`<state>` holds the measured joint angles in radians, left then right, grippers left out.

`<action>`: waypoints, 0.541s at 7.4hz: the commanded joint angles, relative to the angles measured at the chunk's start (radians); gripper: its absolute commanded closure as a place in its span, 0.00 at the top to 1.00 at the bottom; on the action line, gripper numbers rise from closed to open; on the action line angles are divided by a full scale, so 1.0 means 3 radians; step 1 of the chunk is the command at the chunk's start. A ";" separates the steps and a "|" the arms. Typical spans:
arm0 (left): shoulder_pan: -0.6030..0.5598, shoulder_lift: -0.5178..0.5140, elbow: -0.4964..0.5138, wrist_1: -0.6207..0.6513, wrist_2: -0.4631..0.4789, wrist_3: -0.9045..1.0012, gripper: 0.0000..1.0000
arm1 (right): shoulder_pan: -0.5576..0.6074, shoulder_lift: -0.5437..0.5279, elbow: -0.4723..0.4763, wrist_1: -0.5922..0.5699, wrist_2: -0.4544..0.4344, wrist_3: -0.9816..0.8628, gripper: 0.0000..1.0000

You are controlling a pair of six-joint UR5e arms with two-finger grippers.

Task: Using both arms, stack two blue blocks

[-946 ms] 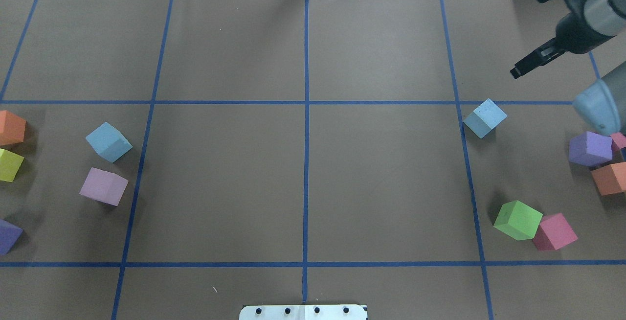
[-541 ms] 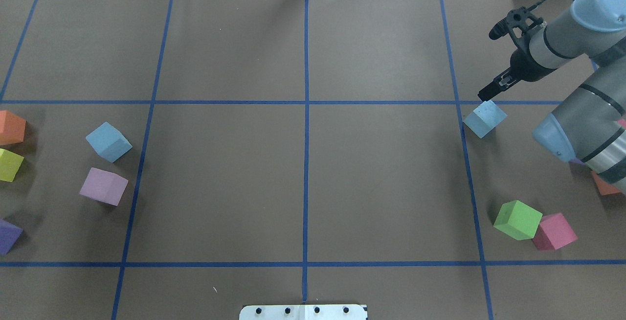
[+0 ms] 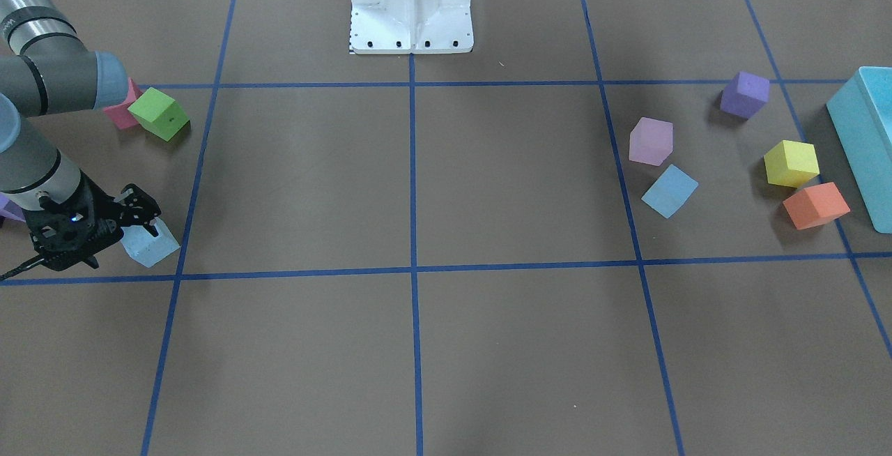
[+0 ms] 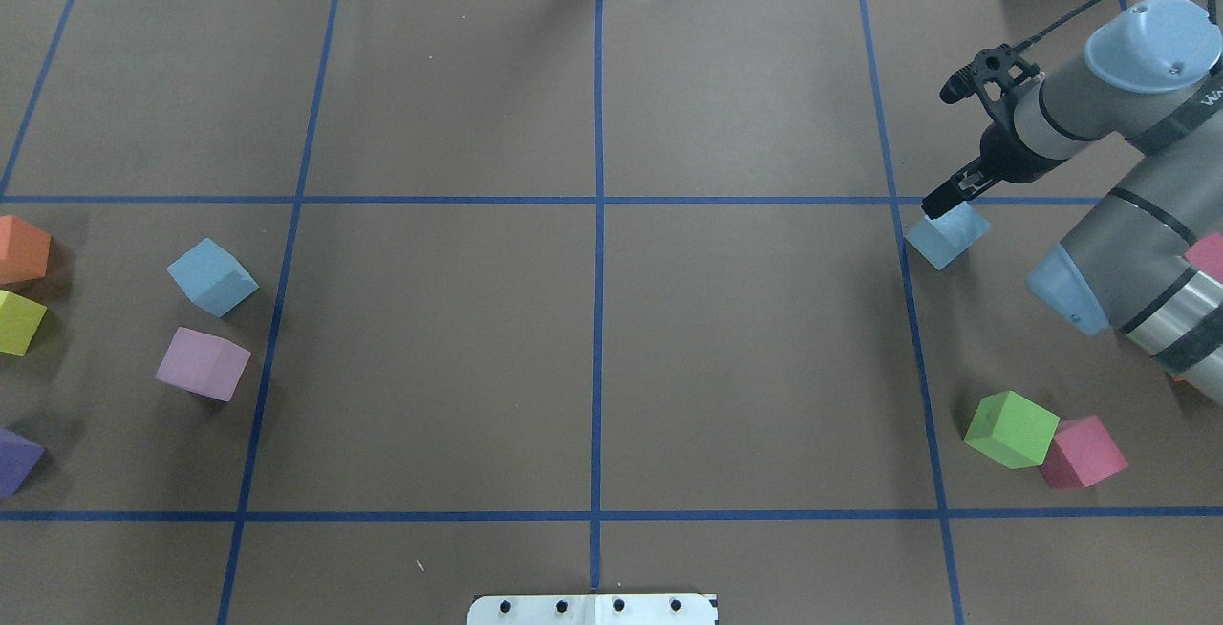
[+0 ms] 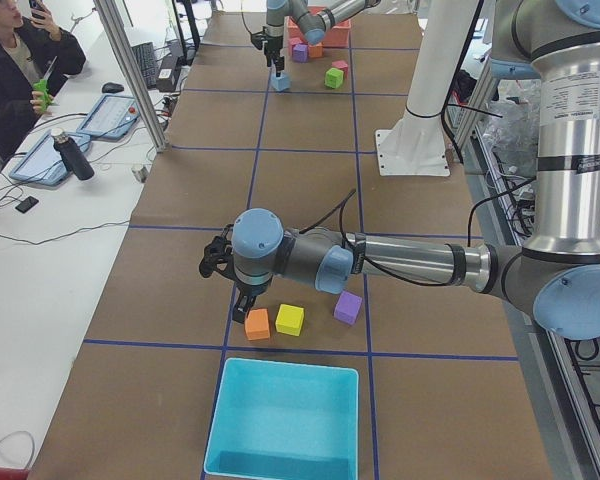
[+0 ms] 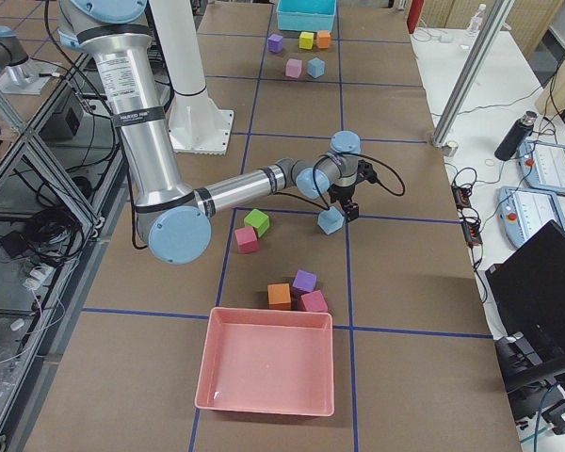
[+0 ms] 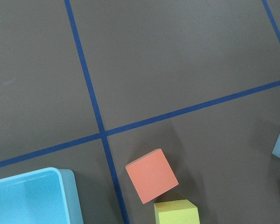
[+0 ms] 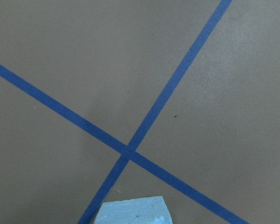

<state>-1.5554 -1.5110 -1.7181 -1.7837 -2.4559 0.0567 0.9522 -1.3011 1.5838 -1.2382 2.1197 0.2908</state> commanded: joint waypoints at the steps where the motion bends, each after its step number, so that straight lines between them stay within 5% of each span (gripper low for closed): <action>1: 0.0000 0.0000 0.0000 0.0004 0.0000 -0.0005 0.98 | -0.0085 0.0001 -0.0079 0.0006 0.0001 0.0023 0.99; 3: 0.0000 0.0000 0.0000 -0.0001 0.0000 -0.0010 0.98 | -0.0131 -0.0004 -0.0176 0.0006 0.0001 -0.0008 0.93; 4: 0.0000 0.0000 0.0000 -0.0001 0.0000 -0.0010 0.98 | -0.0147 -0.0009 -0.0196 0.0006 0.0011 -0.0028 0.72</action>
<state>-1.5554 -1.5110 -1.7181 -1.7838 -2.4559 0.0543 0.9148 -1.3027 1.5367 -1.2365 2.1207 0.2898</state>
